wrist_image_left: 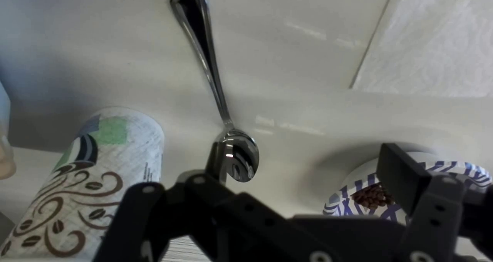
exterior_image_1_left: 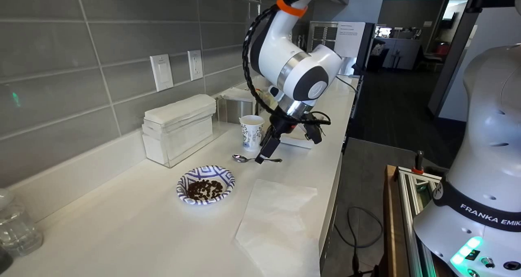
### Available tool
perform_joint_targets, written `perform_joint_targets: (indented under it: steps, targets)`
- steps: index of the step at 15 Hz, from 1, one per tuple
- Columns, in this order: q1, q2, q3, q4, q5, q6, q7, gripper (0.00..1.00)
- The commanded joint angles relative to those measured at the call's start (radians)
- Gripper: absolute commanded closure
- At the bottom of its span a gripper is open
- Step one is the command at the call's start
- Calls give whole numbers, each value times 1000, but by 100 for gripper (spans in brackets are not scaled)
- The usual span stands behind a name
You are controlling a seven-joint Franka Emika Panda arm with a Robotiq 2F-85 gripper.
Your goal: Use the spoon to transfer some contents from the plate into the cup
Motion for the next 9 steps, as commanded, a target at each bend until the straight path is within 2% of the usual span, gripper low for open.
perform_joint_targets:
  steps: [1, 9]
  targets:
    - [0, 19, -3, 19, 21, -6, -24, 0]
    - [-13, 93, -23, 98, 65, -35, -118, 1]
